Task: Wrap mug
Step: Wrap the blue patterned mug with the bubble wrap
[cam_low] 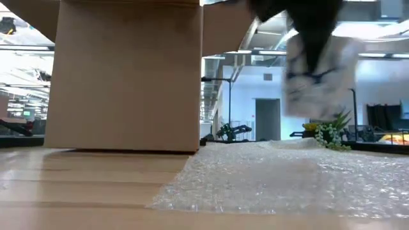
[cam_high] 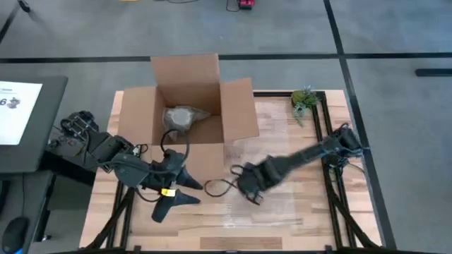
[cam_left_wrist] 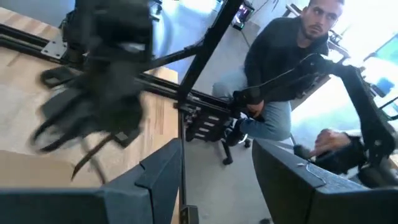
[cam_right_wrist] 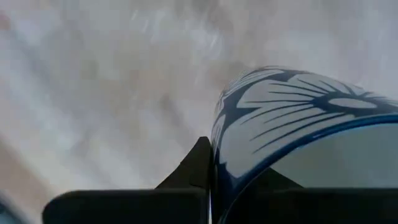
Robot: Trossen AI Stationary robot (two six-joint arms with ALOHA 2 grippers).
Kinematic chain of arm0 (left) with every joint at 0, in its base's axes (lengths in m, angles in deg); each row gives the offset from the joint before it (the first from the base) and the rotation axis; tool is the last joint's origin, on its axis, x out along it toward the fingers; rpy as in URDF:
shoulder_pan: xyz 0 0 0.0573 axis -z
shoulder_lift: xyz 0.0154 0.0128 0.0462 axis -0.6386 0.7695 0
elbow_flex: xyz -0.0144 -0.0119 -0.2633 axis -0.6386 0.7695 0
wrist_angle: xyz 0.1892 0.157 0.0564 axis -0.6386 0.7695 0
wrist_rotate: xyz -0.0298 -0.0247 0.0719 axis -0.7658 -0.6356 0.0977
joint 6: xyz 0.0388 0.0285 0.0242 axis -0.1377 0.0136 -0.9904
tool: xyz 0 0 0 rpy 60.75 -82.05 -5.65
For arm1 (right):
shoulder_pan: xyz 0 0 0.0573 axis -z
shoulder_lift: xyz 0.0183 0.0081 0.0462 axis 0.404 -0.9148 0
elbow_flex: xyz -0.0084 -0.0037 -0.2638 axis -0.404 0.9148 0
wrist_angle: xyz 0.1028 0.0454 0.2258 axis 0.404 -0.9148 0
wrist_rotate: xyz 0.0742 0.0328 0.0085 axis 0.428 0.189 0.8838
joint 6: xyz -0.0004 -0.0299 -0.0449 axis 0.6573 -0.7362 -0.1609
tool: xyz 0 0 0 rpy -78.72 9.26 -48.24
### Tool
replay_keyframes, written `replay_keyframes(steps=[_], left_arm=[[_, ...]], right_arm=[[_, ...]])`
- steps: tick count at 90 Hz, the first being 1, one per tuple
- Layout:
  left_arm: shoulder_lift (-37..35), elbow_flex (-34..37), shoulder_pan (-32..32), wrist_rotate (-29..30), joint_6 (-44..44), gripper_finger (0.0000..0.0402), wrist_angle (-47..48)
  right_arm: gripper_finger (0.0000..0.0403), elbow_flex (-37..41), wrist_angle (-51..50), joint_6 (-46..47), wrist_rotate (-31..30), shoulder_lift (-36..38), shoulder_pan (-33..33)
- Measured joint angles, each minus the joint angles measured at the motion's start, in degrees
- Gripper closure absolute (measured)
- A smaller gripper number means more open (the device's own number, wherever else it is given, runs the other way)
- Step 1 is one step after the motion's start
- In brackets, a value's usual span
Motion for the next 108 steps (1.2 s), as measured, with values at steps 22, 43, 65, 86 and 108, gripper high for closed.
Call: replay_keyframes(steps=[22, 43, 65, 86, 108], left_arm=[[0.0, 0.0, 0.0, 0.0, 0.1, 0.0226, -0.4], [0.0, 0.0, 0.0, 0.0, 0.2, 0.0226, -0.4], [0.0, 0.0, 0.0, 0.0, -0.5, 0.0226, -0.2], [0.0, 0.0, 0.0, 0.0, -1.4, 0.0226, 1.4], [0.0, 0.0, -0.1, 1.5, -1.8, 0.0226, 3.1]], right_arm=[[0.0397, 6.2, 8.7, -7.6, 1.0, -0.5, 2.3], [0.0398, 9.9, 12.3, -3.3, 5.6, -0.5, -0.3], [0.0398, 9.8, 12.5, 9.1, 10.1, -0.5, -9.2], [0.0397, 4.6, 1.6, 18.2, 10.2, -0.5, -12.1], [0.0396, 5.6, 3.1, 18.5, 10.3, -0.5, -11.4]])
